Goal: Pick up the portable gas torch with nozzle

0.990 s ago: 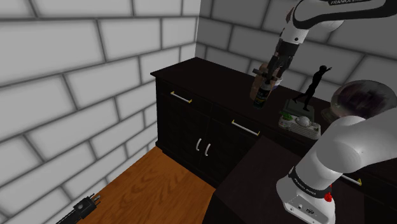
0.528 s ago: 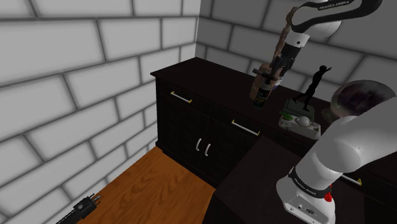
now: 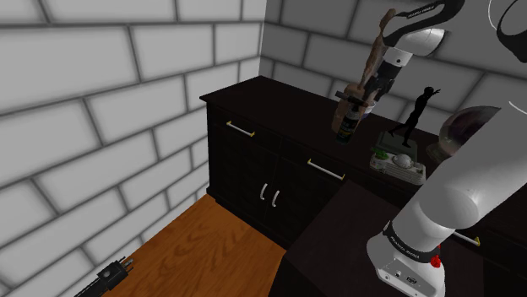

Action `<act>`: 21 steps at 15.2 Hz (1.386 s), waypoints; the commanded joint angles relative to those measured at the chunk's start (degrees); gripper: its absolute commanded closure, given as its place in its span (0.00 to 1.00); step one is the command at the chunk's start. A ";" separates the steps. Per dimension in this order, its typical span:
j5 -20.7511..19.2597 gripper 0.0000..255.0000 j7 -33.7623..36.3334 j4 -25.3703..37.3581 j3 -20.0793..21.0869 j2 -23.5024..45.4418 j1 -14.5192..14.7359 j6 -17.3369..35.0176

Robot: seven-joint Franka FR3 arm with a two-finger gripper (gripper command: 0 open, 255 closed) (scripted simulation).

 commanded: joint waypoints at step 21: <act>3.29 1.00 -3.19 -1.73 -1.22 3.64 -0.35 4.28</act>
